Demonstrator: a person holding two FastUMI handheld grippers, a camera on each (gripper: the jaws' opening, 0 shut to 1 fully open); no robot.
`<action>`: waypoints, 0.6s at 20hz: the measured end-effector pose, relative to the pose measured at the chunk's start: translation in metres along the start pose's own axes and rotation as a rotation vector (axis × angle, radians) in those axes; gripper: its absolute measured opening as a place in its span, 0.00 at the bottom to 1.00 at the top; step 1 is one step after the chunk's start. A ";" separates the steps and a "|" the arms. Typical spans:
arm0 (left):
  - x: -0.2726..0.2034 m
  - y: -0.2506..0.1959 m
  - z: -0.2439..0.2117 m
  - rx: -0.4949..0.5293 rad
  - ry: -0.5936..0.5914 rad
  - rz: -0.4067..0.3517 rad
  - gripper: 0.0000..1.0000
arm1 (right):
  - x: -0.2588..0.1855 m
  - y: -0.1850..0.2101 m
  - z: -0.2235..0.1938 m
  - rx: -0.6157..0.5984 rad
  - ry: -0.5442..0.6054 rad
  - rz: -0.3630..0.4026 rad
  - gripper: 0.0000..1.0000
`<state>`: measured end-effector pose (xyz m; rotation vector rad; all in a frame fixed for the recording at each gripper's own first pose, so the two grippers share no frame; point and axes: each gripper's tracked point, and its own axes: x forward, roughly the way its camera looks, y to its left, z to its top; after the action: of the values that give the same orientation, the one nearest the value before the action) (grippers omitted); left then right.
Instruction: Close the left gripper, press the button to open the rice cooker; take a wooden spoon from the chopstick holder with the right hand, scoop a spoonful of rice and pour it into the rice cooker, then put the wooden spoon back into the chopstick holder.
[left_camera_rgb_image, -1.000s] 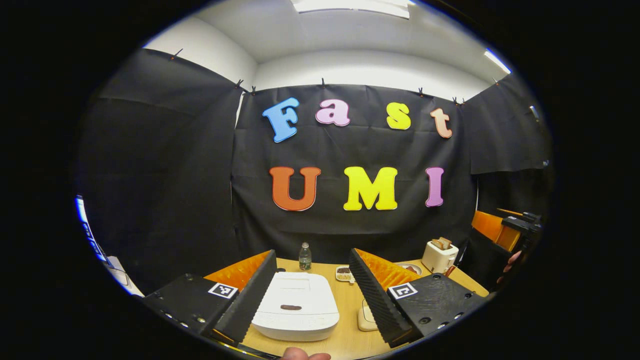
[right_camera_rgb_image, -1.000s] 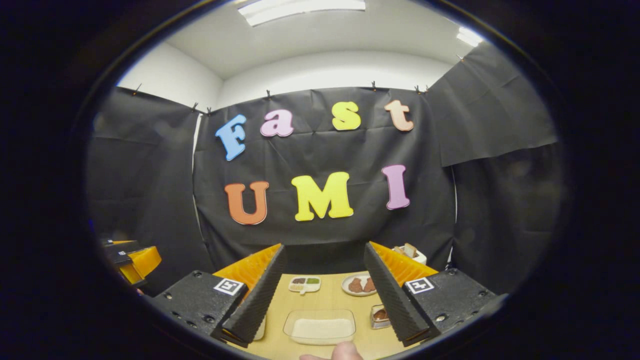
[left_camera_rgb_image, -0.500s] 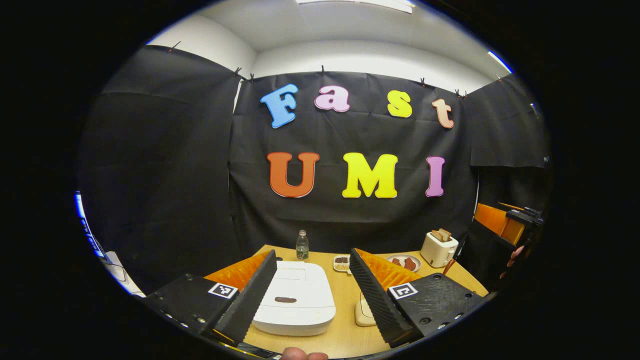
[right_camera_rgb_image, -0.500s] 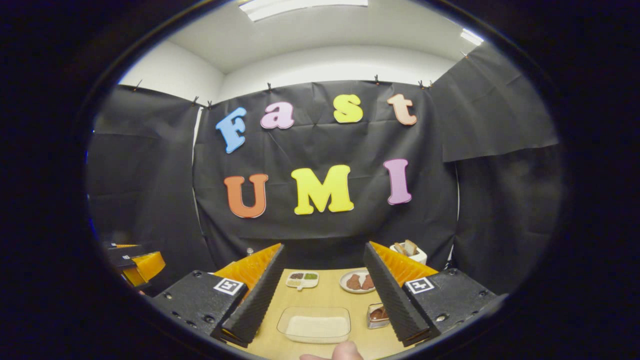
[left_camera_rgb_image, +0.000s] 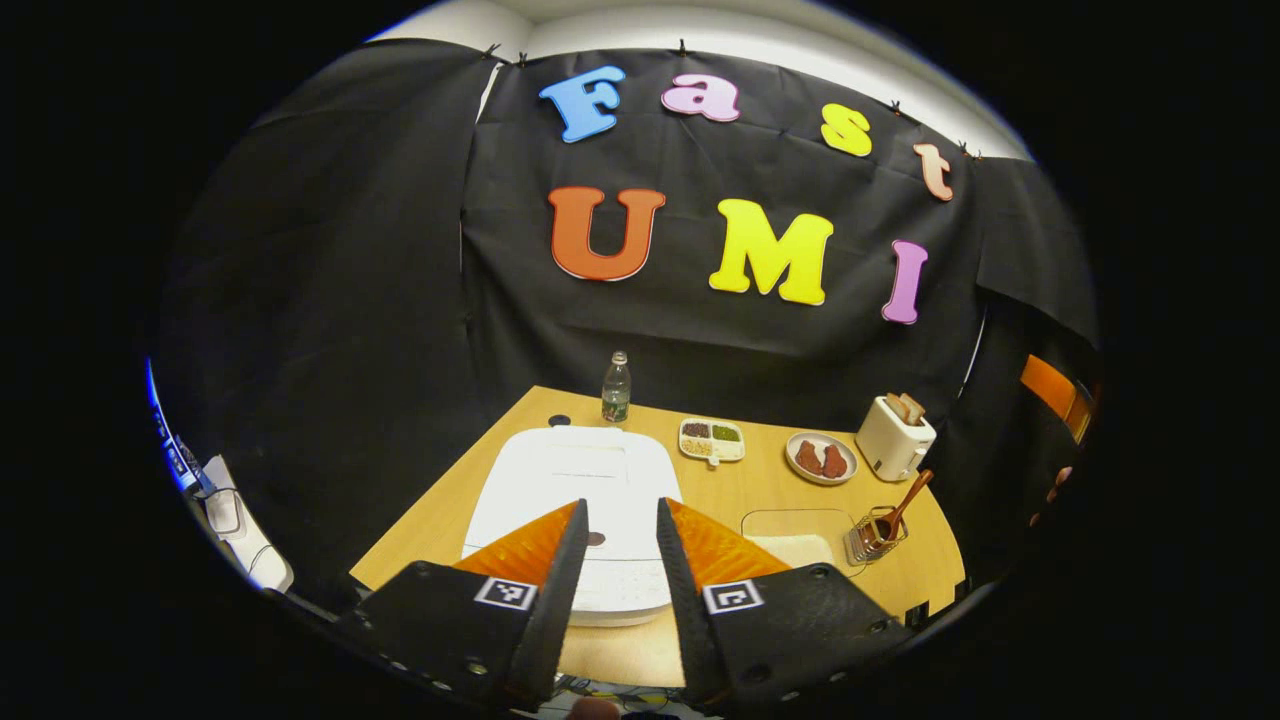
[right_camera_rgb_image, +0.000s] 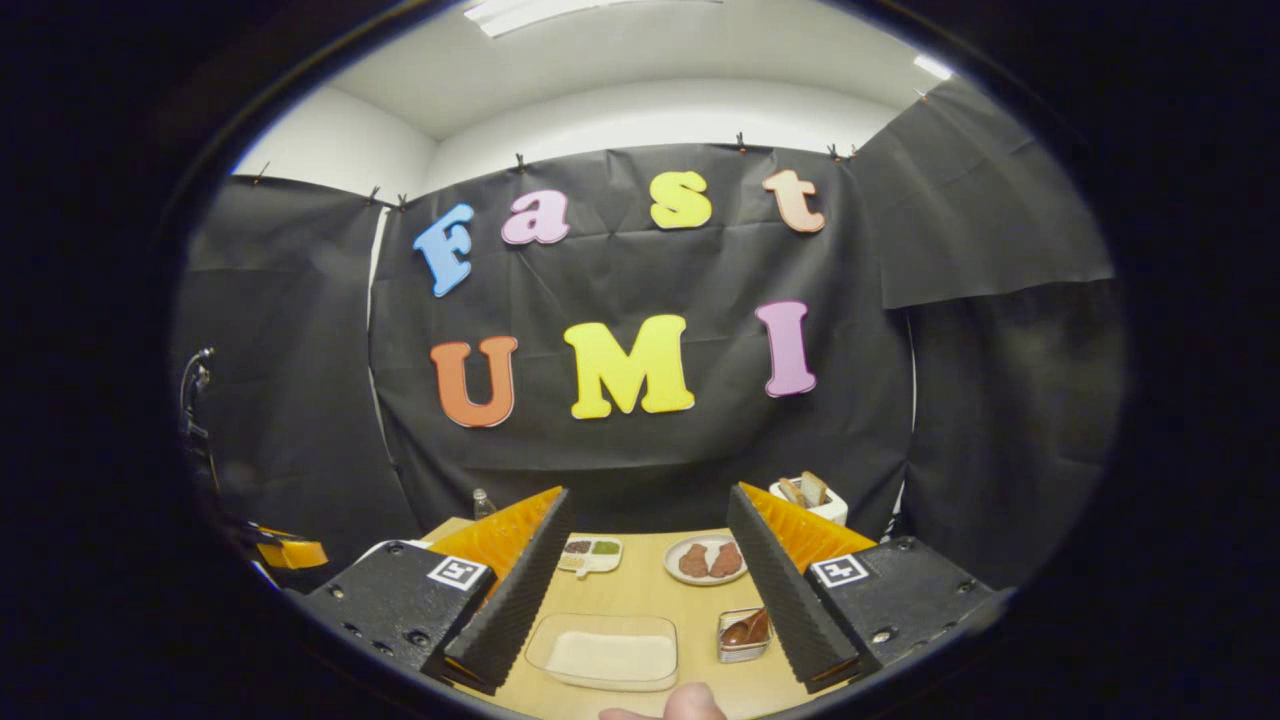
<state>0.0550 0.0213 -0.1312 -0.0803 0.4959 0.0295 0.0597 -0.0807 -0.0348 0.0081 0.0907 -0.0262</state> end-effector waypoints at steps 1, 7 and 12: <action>0.007 0.007 -0.004 -0.006 0.022 0.014 0.34 | 0.002 -0.006 -0.001 0.001 0.004 -0.006 1.00; 0.041 0.014 -0.028 -0.128 0.168 -0.018 0.01 | 0.020 -0.033 -0.023 0.029 0.062 -0.044 1.00; 0.080 0.032 -0.050 -0.143 0.253 -0.022 0.07 | 0.031 -0.046 -0.034 0.021 0.091 -0.060 1.00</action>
<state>0.0999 0.0495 -0.2155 -0.2320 0.7453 0.0332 0.0861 -0.1267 -0.0713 0.0273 0.1817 -0.0871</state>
